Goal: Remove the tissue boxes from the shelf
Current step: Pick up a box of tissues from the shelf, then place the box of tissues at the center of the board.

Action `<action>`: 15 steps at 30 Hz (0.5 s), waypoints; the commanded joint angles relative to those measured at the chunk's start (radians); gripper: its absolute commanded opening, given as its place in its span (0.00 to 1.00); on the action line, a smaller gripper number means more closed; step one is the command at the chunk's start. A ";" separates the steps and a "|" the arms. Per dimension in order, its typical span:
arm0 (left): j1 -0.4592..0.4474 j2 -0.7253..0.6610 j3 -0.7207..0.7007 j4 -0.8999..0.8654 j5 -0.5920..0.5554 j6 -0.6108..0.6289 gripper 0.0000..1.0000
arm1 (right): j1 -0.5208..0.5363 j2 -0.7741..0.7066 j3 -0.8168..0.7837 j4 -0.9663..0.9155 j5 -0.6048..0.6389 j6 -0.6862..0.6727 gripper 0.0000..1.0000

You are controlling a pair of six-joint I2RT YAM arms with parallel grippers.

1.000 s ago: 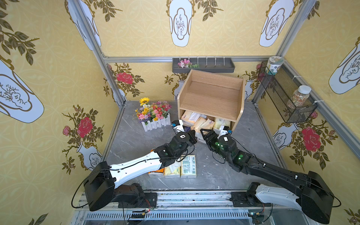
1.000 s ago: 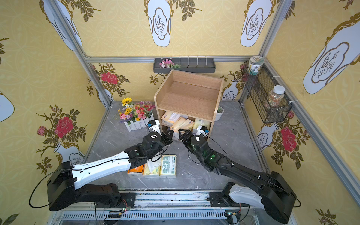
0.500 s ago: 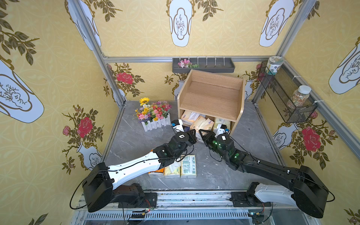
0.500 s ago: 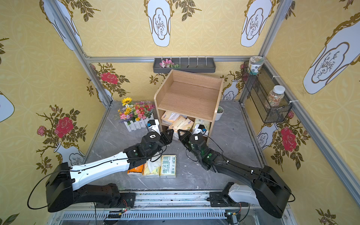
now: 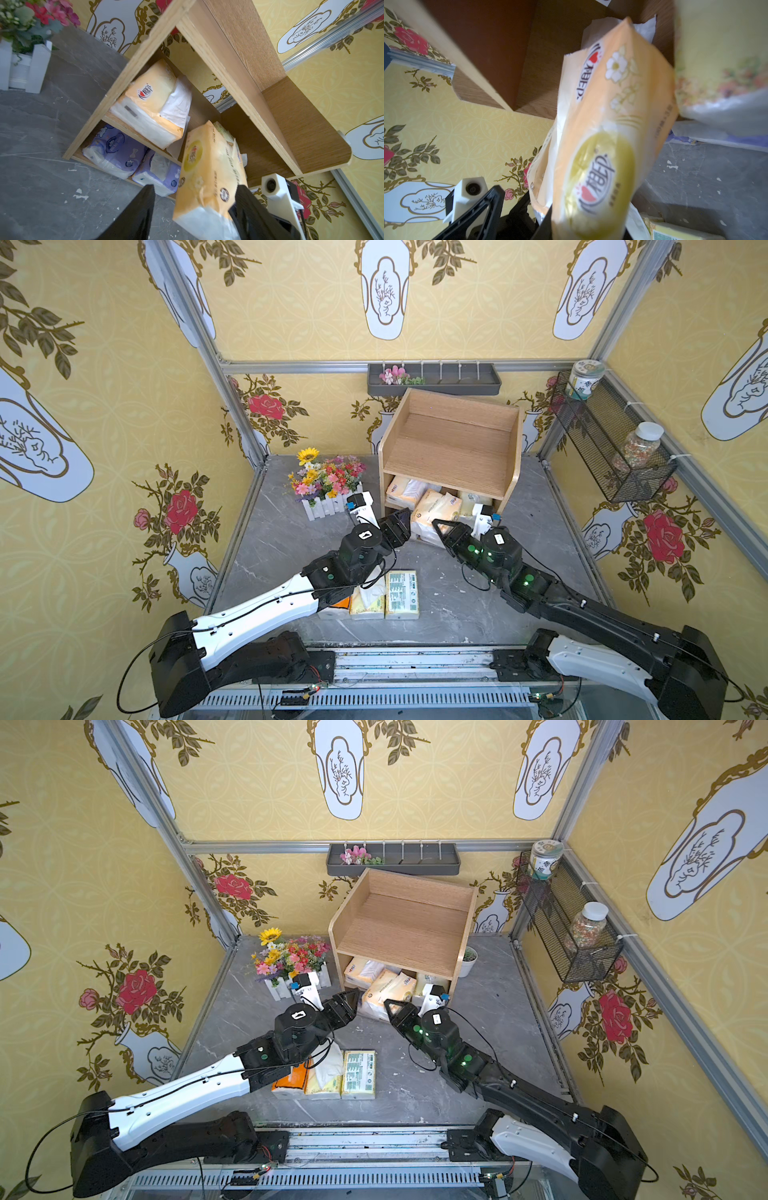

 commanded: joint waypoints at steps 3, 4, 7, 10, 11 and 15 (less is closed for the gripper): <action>0.049 -0.074 -0.033 -0.042 -0.006 0.020 0.67 | 0.010 -0.105 0.030 -0.255 -0.120 -0.175 0.31; 0.057 -0.082 -0.037 -0.044 -0.006 0.020 0.67 | 0.013 -0.117 0.035 -0.278 -0.140 -0.196 0.31; 0.079 -0.099 -0.049 -0.044 -0.003 0.020 0.67 | 0.045 -0.135 0.071 -0.374 -0.171 -0.274 0.31; 0.090 -0.111 -0.054 -0.043 -0.002 0.018 0.67 | 0.109 -0.119 0.120 -0.489 -0.159 -0.354 0.32; 0.092 -0.113 -0.056 -0.041 -0.002 0.017 0.67 | 0.135 -0.110 0.135 -0.537 -0.144 -0.377 0.32; 0.096 -0.117 -0.062 -0.034 0.001 0.012 0.67 | 0.208 -0.111 0.147 -0.696 -0.075 -0.406 0.32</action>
